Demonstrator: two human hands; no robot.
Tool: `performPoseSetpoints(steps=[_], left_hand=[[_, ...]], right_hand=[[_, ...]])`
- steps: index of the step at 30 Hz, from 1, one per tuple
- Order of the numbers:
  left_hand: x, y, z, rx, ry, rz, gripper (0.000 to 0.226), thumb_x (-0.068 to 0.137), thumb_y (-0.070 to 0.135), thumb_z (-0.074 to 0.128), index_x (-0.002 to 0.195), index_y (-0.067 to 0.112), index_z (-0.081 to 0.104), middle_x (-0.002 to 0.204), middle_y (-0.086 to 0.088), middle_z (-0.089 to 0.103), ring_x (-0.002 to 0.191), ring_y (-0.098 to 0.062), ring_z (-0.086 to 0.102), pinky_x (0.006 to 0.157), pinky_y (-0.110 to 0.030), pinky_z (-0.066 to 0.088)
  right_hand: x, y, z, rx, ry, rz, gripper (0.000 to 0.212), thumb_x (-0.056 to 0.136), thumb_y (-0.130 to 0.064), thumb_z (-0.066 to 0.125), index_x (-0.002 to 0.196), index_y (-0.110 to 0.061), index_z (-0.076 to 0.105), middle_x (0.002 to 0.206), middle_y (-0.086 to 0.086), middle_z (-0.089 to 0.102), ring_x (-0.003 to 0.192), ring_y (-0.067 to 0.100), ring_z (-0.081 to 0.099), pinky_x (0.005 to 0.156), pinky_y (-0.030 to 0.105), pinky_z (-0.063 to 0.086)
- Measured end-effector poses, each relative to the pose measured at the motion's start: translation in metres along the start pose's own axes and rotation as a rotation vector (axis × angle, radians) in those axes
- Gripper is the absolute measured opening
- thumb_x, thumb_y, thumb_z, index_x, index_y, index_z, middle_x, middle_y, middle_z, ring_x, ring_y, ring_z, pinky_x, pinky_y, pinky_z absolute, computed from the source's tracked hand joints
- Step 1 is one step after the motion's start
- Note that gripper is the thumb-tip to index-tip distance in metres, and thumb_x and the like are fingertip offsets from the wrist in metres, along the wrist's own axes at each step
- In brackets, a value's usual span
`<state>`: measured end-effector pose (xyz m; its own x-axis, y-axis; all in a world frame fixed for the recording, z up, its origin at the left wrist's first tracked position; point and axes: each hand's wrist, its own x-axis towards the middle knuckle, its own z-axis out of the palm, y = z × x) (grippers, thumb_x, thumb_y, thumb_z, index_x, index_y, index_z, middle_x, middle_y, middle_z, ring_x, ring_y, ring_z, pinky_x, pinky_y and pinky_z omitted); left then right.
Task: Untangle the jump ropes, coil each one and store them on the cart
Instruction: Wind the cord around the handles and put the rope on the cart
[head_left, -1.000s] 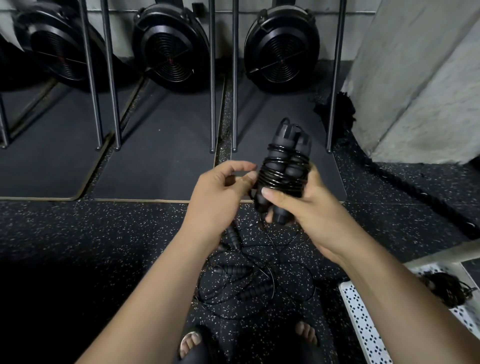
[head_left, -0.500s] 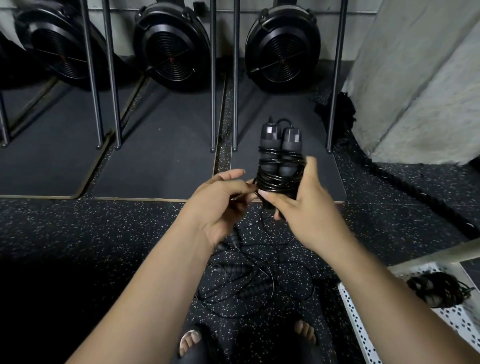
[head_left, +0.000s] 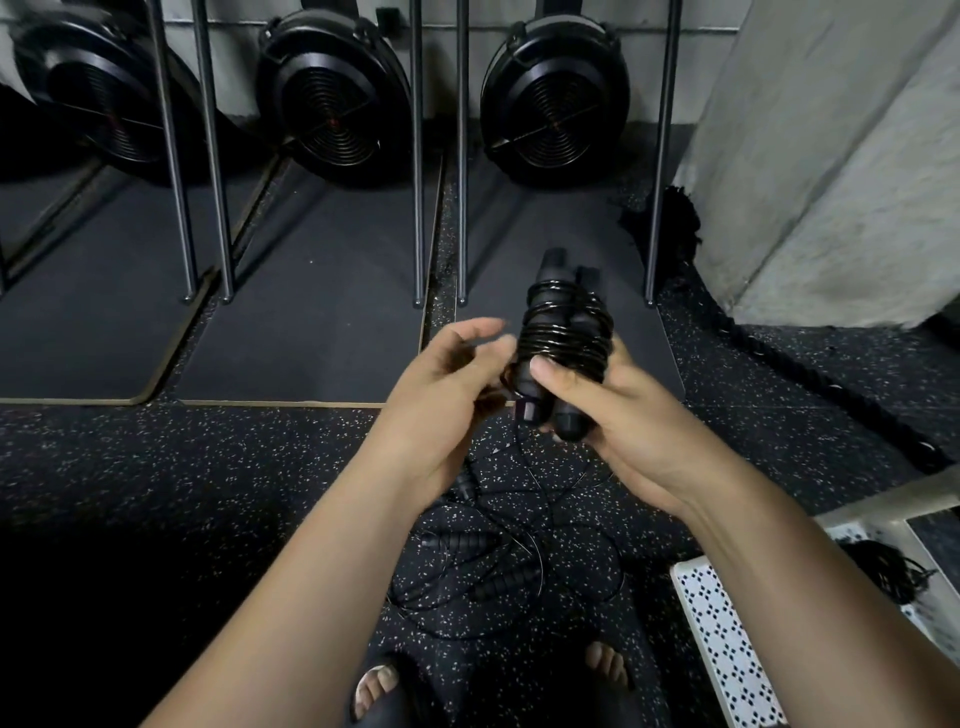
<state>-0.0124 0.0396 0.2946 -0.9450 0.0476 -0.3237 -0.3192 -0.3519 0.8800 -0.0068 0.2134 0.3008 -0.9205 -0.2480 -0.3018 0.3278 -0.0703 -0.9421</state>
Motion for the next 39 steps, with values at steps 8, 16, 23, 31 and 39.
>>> performPoseSetpoints(steps=[8,16,23,31,39], left_hand=[[0.006,0.006,-0.011,0.189,0.094,-0.022,0.056,0.087,0.076,0.068,0.108,0.025,0.08,0.106,-0.001,0.082,0.103,-0.021,0.078,0.103,-0.045,0.057],[0.007,0.021,-0.026,0.116,0.067,-0.029,0.035,0.092,0.047,0.078,0.108,0.016,0.074,0.097,-0.011,0.074,0.088,-0.025,0.071,0.084,-0.035,0.059],[0.014,0.023,-0.038,-0.068,-0.005,-0.053,0.059,0.083,0.059,0.083,0.118,0.014,0.07,0.12,-0.015,0.066,0.111,-0.03,0.059,0.115,-0.047,0.042],[0.013,0.014,-0.035,0.248,0.251,0.267,0.046,0.099,0.048,0.073,0.089,0.003,0.072,0.08,-0.007,0.068,0.076,-0.018,0.061,0.076,-0.038,0.052],[0.017,0.005,-0.035,0.536,0.325,0.407,0.046,0.094,0.06,0.073,0.082,0.016,0.069,0.074,-0.004,0.069,0.069,-0.011,0.058,0.076,-0.049,0.056]], right_hand=[[-0.016,0.002,0.007,-0.245,-0.345,0.138,0.067,0.09,-0.032,0.079,0.148,-0.032,0.045,0.135,0.011,0.071,0.132,0.038,0.063,0.116,0.062,0.044],[-0.017,-0.002,0.004,-0.019,-0.378,0.176,0.051,0.095,-0.026,0.071,0.142,-0.017,0.054,0.114,0.014,0.073,0.098,0.035,0.073,0.078,0.051,0.065],[-0.017,-0.001,0.016,0.289,-0.282,0.134,0.04,0.099,-0.036,0.064,0.115,0.002,0.062,0.084,0.018,0.064,0.062,0.019,0.056,0.051,0.025,0.044],[-0.015,0.007,0.02,0.037,-0.273,0.19,0.049,0.089,-0.035,0.078,0.128,-0.01,0.062,0.097,0.006,0.073,0.073,0.023,0.066,0.053,0.029,0.051],[-0.018,0.013,0.023,-0.048,-0.221,0.146,0.04,0.091,-0.006,0.081,0.125,-0.003,0.06,0.098,0.006,0.076,0.081,0.032,0.074,0.059,0.031,0.06]])
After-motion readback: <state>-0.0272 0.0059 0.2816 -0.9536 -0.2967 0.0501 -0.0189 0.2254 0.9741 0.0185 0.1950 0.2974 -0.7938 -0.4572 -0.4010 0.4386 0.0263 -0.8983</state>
